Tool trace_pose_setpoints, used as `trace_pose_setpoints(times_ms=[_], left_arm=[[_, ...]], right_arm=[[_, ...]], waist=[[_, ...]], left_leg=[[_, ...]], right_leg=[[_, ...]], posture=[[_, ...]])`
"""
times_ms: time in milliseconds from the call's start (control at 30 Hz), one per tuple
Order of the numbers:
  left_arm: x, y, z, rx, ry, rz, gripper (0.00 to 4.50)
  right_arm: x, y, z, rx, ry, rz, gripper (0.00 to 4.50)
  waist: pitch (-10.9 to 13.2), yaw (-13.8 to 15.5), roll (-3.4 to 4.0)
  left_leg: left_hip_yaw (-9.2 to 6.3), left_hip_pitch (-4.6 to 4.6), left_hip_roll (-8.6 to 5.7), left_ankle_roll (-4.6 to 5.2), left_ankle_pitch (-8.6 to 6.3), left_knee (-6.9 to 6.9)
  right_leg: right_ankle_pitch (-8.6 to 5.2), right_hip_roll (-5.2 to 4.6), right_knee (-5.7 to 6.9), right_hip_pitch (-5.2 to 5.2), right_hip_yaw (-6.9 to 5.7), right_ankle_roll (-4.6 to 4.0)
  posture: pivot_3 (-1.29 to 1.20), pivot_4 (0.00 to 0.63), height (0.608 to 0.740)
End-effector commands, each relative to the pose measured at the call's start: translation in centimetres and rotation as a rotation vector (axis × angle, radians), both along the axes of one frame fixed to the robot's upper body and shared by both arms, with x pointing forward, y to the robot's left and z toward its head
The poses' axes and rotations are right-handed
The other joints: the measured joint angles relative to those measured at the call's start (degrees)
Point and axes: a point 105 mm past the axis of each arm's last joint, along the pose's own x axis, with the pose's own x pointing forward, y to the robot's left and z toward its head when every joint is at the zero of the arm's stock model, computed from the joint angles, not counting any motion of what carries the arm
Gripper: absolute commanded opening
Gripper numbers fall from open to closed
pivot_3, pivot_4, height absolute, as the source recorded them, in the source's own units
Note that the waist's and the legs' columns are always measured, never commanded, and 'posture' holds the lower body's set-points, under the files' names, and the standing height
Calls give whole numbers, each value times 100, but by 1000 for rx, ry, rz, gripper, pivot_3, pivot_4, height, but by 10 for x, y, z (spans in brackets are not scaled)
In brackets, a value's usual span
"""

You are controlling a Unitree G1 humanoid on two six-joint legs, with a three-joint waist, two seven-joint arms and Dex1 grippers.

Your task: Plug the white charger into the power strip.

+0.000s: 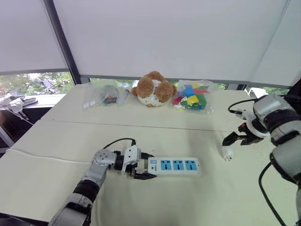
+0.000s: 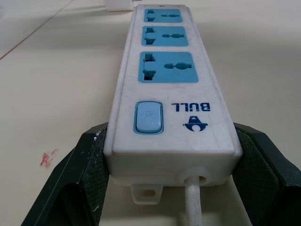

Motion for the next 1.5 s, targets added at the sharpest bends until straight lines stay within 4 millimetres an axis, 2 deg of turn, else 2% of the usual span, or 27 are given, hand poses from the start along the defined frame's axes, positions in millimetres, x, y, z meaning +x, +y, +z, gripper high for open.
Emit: trace_pose_setpoints(times_ms=[33,267,500,733,967,1067,1267,1500], left_arm=[[-21,-8,-30,68,96,-41,2995],[-28,-10,-32,62,95,-20,2995],[-41,-1,-43,122,104,-26,2995],[-31,10,-35,163,59,-6,2995],[-32,16,-34,163,59,6,2995],[-34,18,-35,165,62,13,2995],[-35,23,-35,164,61,45,2995],[-32,25,-37,157,52,80,2995]], right_arm=[[3,-2,7,-1,-30,9,4500],[8,0,-3,-12,-43,14,4500],[13,5,-16,-29,-42,35,4500],[15,8,-23,-53,-41,59,4500],[20,10,-28,-55,-67,54,4500],[22,13,-32,-51,-80,55,3690],[26,20,-37,-43,-90,69,729],[21,17,-35,-58,-51,122,740]], waist=[[-2,-4,4],[-8,-6,16],[-9,-32,18],[-9,-92,18],[-9,-196,18],[-9,-219,18],[-9,-292,18],[-9,-303,18]], left_leg=[[0,0,0,0,0,0],[1,5,0,0,0,-4],[2,13,1,-1,0,-10],[3,26,5,-2,1,-15],[4,50,7,-5,3,-16],[5,62,9,-5,2,-24],[5,69,11,-4,2,-31],[6,84,11,-3,2,-32]], right_leg=[[0,0,1,0,0,0],[0,0,3,0,0,0],[0,1,3,2,0,1],[-1,5,13,4,-1,2],[-1,5,16,24,0,3],[-2,5,18,30,0,3],[-3,7,33,28,0,5],[-5,7,49,32,1,8]], posture=[[0,150,739],[0,150,739],[0,150,739],[0,150,739],[0,150,739],[0,150,739],[0,150,739],[0,150,739]])
